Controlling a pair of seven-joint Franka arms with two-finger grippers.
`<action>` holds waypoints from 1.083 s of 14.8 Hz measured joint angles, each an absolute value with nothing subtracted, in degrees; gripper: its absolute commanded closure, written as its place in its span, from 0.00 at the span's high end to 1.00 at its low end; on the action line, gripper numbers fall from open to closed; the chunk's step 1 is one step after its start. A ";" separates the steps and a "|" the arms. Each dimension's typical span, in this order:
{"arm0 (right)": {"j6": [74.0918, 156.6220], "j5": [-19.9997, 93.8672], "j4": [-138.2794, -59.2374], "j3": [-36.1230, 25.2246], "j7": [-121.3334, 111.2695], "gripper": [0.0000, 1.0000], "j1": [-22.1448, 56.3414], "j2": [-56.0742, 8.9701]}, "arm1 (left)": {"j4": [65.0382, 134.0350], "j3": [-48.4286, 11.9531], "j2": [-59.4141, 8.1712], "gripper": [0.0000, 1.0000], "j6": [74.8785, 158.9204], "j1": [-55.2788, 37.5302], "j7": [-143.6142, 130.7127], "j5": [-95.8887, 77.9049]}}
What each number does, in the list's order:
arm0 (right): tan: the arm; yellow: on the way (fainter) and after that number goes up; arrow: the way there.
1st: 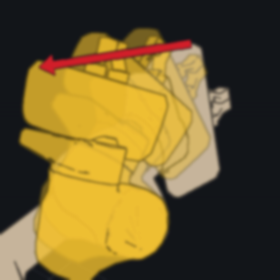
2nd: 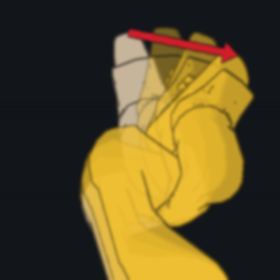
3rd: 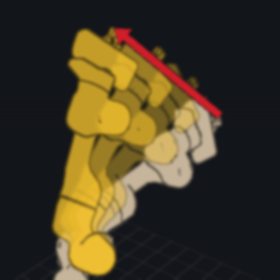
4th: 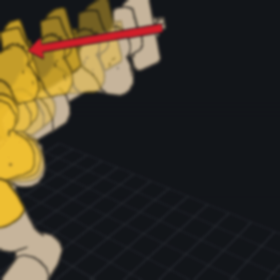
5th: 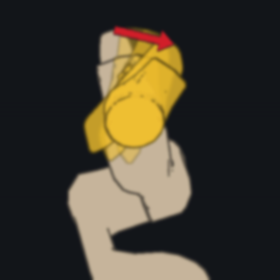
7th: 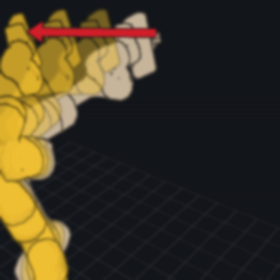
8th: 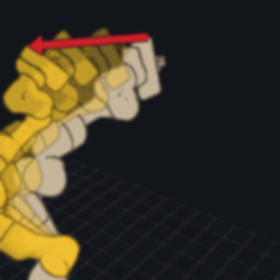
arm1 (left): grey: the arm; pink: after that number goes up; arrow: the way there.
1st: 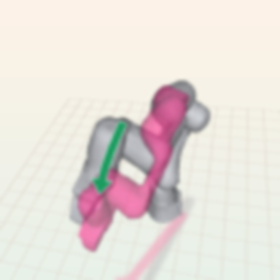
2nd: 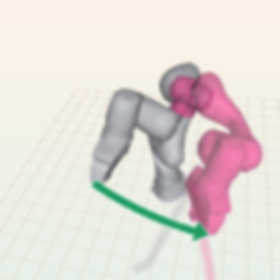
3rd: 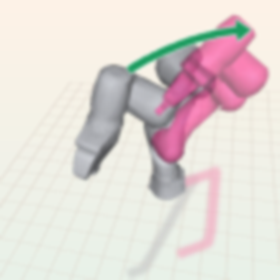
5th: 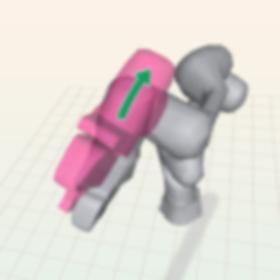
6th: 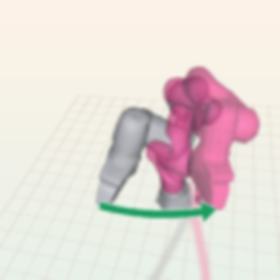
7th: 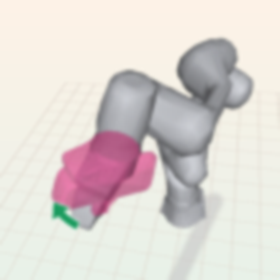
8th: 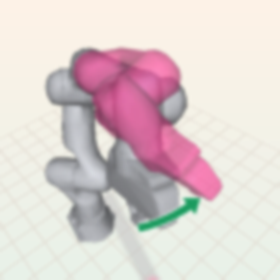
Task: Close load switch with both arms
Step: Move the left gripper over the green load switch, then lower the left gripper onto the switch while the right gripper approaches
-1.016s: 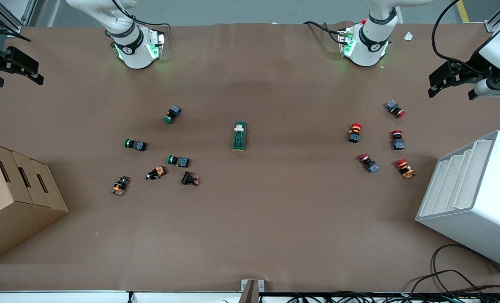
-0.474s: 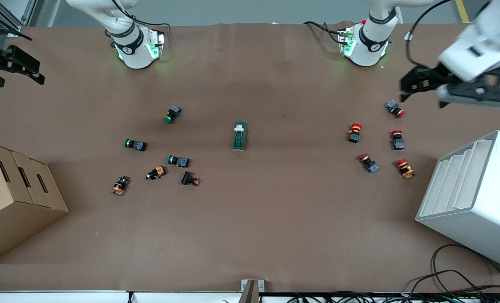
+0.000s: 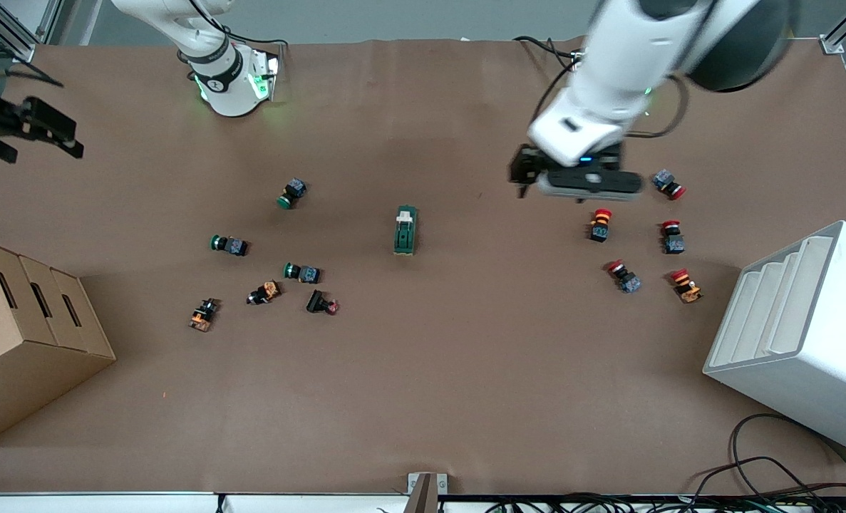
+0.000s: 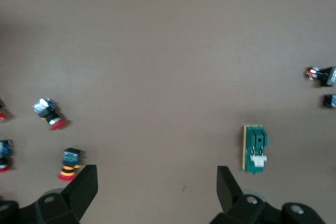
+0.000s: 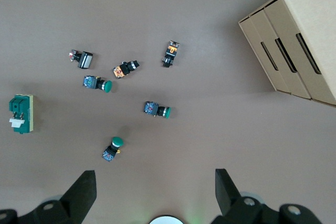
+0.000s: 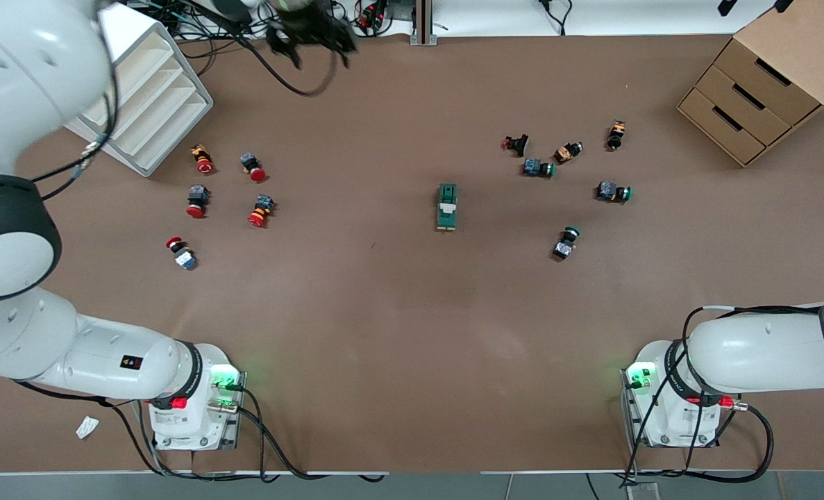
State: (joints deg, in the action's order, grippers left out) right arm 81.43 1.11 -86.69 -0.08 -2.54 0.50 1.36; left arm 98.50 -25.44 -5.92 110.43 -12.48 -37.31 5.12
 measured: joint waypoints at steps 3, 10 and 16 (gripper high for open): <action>84.38 1.10 -86.71 -0.28 -2.54 1.00 0.47 -2.96 | 99.30 -27.44 -11.24 1.00 113.95 -20.11 -55.49 11.91; 87.78 4.38 -90.11 0.40 13.24 1.00 6.50 -6.11 | 99.64 -27.59 -25.88 1.00 119.19 -37.47 -92.42 34.83; 101.46 6.57 -99.60 0.95 45.43 1.00 21.42 -8.32 | 100.86 -27.56 -35.85 0.98 119.22 -46.15 -117.10 57.27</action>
